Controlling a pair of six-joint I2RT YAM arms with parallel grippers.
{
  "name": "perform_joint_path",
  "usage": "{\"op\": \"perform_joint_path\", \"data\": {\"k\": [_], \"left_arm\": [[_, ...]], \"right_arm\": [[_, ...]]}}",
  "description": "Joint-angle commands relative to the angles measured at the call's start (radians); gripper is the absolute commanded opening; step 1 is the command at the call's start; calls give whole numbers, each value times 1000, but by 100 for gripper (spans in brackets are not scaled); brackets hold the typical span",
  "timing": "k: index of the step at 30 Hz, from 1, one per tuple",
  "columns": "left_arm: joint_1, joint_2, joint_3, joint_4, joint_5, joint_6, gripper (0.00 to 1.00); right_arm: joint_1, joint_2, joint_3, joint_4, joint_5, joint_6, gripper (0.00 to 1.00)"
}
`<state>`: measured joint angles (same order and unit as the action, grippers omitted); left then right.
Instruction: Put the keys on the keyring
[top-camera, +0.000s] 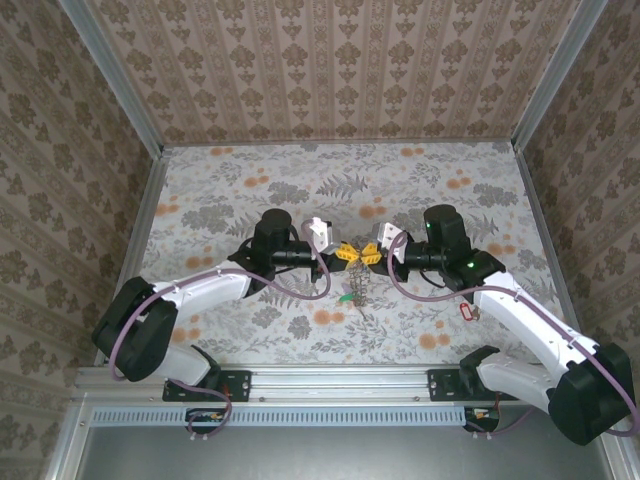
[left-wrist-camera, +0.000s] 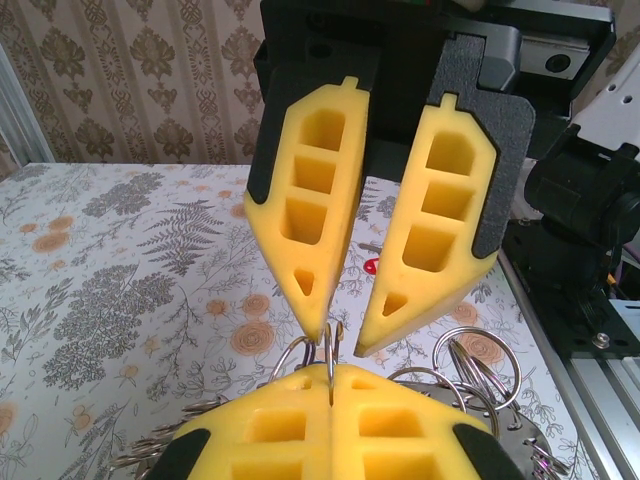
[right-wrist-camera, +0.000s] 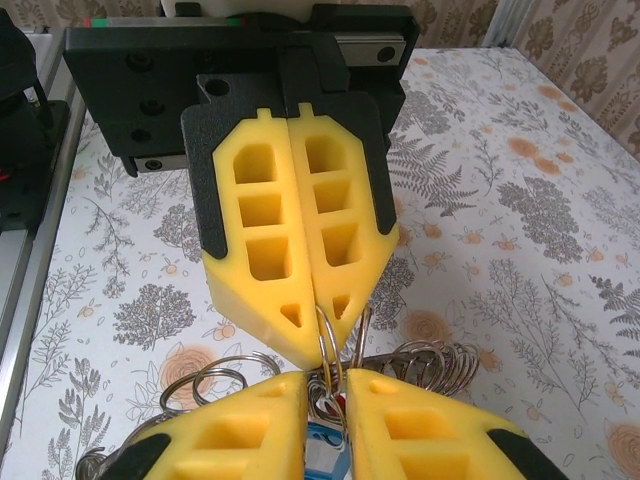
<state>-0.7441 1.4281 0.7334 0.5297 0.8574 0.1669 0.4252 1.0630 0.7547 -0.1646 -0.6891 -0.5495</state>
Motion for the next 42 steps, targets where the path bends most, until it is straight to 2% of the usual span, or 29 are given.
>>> {"op": "perform_joint_path", "data": {"k": [1,10,14,15,17,23,31,35,42], "left_arm": [[8,-6,8,71,37,-1,0],[8,-11,-3,83,31,39,0],[8,-14,-2,62,10,50,0],[10,-12,-2,55,7,57,0],[11,-10,2,42,5,62,0],[18,22,34,17,25,69,0],[19,55,64,16,51,63,0],[20,63,65,37,58,51,0],[20,71,65,52,68,40,0]], "right_arm": [[-3,5,-15,0,-51,7,18],[-2,-1,-18,-34,-32,-22,19],[-2,-4,-9,-131,132,-62,24],[-2,-10,-11,-133,193,-48,24],[-3,-45,-29,-116,238,-33,25],[-3,-147,-93,24,95,7,25],[-3,-96,-71,131,-3,59,24],[-3,-42,-34,68,-14,18,22],[-2,-5,-40,87,-1,10,21]]}}
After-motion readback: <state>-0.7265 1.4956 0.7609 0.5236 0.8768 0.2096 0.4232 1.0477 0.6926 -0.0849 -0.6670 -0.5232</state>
